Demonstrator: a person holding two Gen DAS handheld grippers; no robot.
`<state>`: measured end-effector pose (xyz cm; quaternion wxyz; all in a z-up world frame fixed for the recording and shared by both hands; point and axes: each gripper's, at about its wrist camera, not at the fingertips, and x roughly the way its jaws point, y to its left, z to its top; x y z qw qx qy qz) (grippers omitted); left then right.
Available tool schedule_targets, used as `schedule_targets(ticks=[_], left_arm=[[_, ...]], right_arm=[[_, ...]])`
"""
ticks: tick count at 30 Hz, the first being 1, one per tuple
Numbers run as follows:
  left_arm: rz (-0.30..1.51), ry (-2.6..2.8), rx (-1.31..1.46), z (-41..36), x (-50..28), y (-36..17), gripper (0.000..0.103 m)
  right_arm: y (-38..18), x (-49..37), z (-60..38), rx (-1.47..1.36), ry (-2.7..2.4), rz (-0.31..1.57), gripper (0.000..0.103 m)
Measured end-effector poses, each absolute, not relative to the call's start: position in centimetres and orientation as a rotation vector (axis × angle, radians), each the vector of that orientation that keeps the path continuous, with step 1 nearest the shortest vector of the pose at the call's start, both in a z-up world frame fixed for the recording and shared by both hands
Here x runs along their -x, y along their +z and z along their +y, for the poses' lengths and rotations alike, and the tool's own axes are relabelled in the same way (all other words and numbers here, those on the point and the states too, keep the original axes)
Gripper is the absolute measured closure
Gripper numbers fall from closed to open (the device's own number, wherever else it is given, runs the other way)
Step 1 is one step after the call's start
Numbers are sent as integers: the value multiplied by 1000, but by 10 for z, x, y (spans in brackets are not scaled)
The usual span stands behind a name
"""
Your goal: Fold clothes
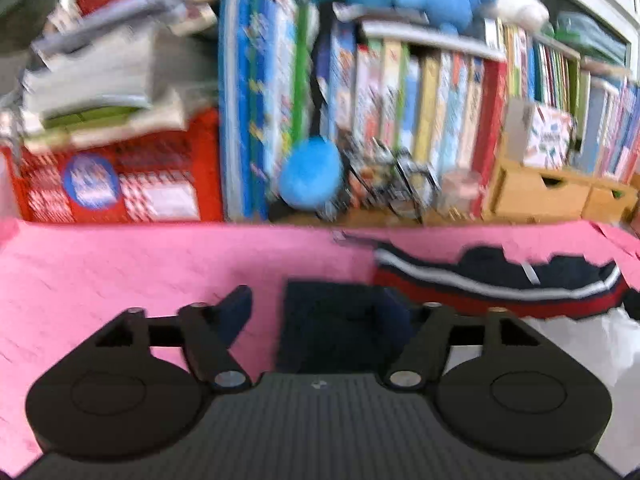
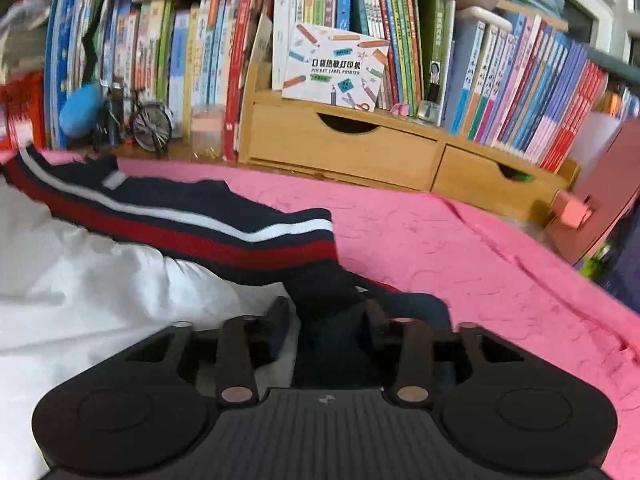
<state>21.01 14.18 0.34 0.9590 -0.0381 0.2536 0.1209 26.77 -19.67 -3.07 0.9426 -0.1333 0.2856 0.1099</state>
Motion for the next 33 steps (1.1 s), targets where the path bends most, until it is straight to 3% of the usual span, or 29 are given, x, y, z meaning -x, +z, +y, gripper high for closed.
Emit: schedule_targets(ticks=[3, 7, 11, 17, 25, 27, 30, 33], left_arm=[[444, 307, 20, 146, -186, 27, 26], [373, 238, -42, 121, -136, 38, 24], [398, 155, -117, 76, -95, 18, 24], [611, 235, -211, 62, -100, -37, 23], [601, 351, -256, 80, -95, -49, 18], [595, 360, -286, 75, -93, -50, 18], [585, 379, -339, 68, -92, -52, 18], [584, 382, -346, 68, -92, -53, 18]], right_arm=[[-22, -260, -199, 297, 147, 567, 35], [9, -205, -191, 287, 140, 427, 26], [18, -136, -141, 254, 434, 414, 25], [-13, -80, -80, 316, 724, 536, 25], [-44, -100, -229, 307, 127, 595, 19], [-49, -112, -285, 103, 36, 676, 16], [-39, -103, -308, -60, 42, 674, 27], [-27, -86, -269, 33, 141, 606, 27]])
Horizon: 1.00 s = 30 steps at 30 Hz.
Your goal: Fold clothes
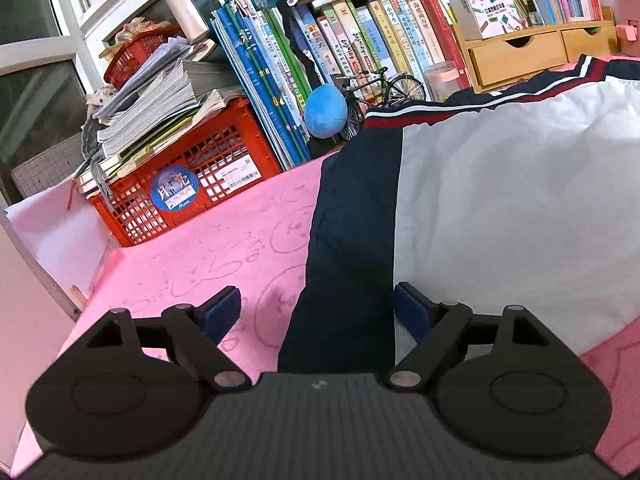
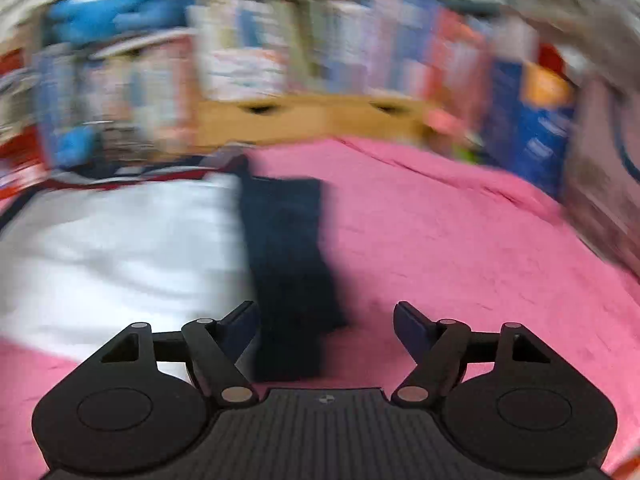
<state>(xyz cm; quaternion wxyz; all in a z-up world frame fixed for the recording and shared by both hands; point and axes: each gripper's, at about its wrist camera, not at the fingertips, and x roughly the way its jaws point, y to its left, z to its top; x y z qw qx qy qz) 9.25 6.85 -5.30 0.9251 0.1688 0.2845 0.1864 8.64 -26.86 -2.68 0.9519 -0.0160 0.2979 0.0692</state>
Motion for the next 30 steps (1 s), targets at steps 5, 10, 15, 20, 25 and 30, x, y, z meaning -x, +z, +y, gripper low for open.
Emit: schedule_targets(ticks=[5, 10, 15, 20, 25, 30], left_arm=[[588, 375, -315, 74, -92, -52, 17], [593, 380, -296, 77, -93, -52, 14], [599, 373, -253, 83, -92, -51, 10], [611, 348, -178, 94, -91, -49, 9], [607, 374, -174, 93, -90, -50, 5], [600, 446, -230, 74, -86, -39, 10]], right_arm=[[-12, -83, -170, -20, 450, 584, 27], [-8, -106, -119, 53, 516, 604, 27], [-15, -118, -100, 136, 501, 627, 20], [-20, -139, -188, 90, 102, 612, 25], [-12, -122, -227, -9, -28, 595, 25], [-13, -89, -176, 24, 310, 566, 22]])
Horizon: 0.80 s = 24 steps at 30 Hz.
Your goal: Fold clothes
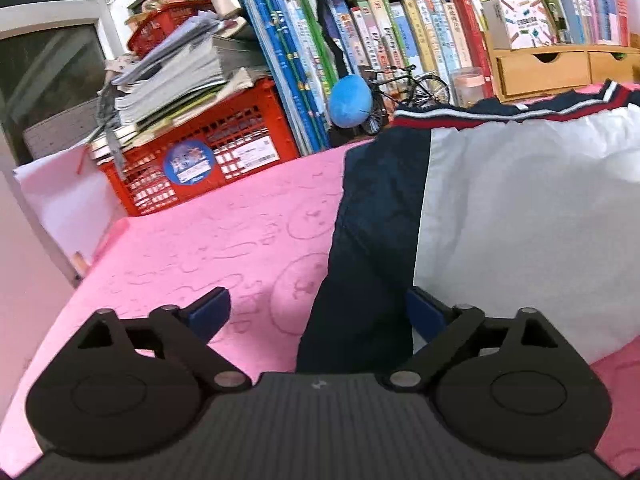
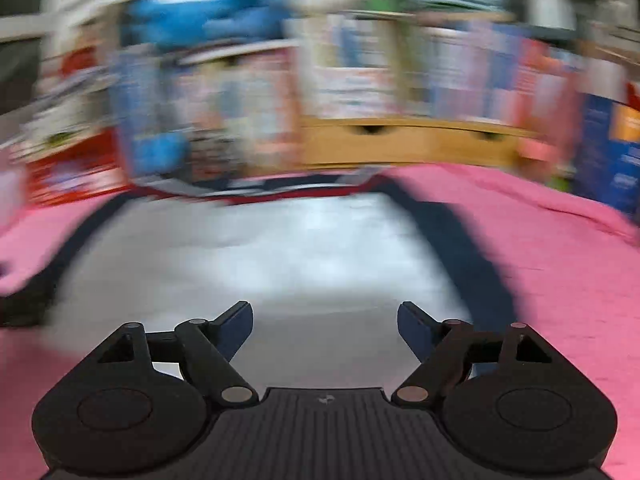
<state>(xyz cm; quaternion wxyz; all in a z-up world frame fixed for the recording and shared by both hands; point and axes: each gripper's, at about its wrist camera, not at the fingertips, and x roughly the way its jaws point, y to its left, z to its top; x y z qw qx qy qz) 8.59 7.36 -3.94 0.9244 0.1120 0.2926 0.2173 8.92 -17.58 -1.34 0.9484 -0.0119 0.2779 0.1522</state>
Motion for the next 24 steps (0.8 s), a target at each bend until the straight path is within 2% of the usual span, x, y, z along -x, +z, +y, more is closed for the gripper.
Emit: schedule_targets(ticks=[6, 8, 12, 20, 24], left_arm=[[490, 253, -181, 36, -79, 18, 6], [498, 143, -214, 13, -89, 25, 6], [539, 62, -366, -29, -127, -2, 6], [646, 149, -512, -48, -248, -39, 7], [701, 199, -421, -28, -305, -34, 0]], right_arm=[[-31, -91, -131, 122, 315, 599, 15], [-36, -94, -134, 102, 312, 615, 8], [-50, -102, -151, 48, 323, 653, 0], [-53, -102, -153, 51, 320, 656, 0], [-53, -101, -155, 45, 320, 658, 0]])
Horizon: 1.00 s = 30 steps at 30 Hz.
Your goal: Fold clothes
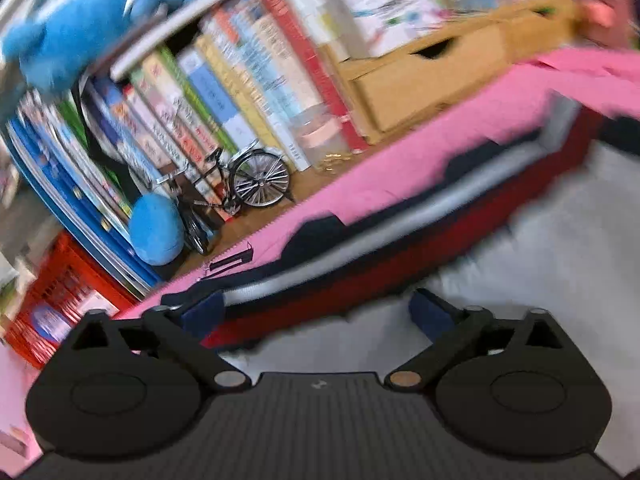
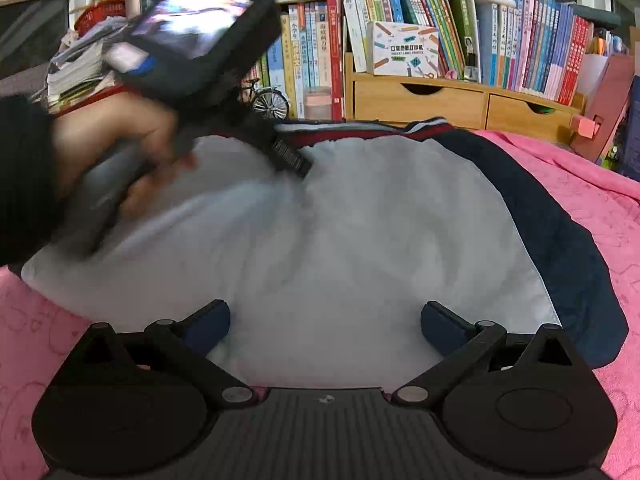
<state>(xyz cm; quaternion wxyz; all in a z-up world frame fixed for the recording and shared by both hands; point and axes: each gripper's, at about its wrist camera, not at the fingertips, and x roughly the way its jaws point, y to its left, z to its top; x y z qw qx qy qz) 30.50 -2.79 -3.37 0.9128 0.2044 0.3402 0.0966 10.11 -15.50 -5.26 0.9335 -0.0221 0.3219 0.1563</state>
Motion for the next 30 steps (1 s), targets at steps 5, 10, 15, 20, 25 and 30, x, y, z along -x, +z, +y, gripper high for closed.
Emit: schedule_targets(ticks=[5, 10, 15, 20, 25, 30], left_arm=[[662, 216, -372, -16, -314, -41, 0], [636, 213, -371, -16, -313, -41, 0], [618, 158, -339, -18, -290, -23, 7], [579, 115, -317, -12, -232, 1, 7], [591, 117, -279, 1, -161, -3, 6], [610, 122, -235, 15, -89, -10, 6]], right_arm=[[-53, -100, -156, 40, 320, 661, 0], [-53, -100, -156, 38, 318, 663, 0], [-54, -101, -157, 39, 317, 667, 0], [-55, -101, -157, 38, 314, 670, 0], [-56, -102, -158, 33, 313, 670, 0], [-55, -96, -156, 22, 270, 669, 0]])
